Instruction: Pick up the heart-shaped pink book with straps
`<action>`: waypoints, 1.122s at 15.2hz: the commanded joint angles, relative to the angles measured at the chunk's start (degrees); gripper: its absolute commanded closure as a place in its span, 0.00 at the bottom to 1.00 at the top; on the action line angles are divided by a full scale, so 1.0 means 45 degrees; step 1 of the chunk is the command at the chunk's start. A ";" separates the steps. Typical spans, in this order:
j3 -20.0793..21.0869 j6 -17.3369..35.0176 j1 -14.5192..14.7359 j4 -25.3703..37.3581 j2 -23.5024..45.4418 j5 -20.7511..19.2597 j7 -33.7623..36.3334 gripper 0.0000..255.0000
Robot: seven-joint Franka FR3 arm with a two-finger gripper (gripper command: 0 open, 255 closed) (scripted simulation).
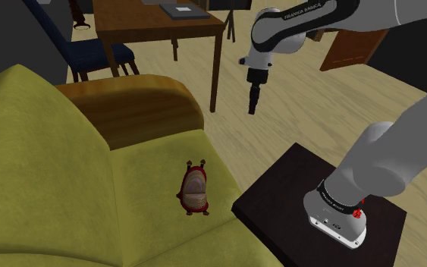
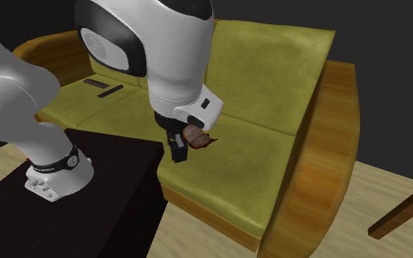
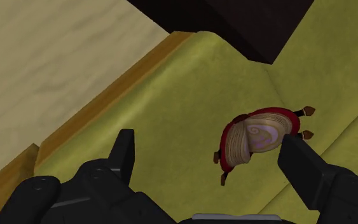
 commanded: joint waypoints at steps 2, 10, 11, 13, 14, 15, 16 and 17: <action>-0.0076 0.0181 0.0341 0.0685 0.1839 0.1207 -0.1660 0.00; 0.0767 -0.0668 0.0523 0.3053 0.6040 0.3702 -0.5228 0.00; 0.0942 -0.0824 0.0517 0.3384 0.6524 0.3928 -0.5580 0.00; 0.1316 -0.1154 0.0505 0.4061 0.7464 0.4321 -0.6223 0.00; 0.1511 -0.1324 0.0503 0.4406 0.7920 0.4490 -0.6517 0.00; 0.1712 -0.1498 0.0503 0.4756 0.8369 0.4641 -0.6793 0.00; 0.1911 -0.1676 0.0510 0.5109 0.8809 0.4778 -0.7055 0.00; 0.2114 -0.1855 0.0522 0.5467 0.9242 0.4899 -0.7301 0.00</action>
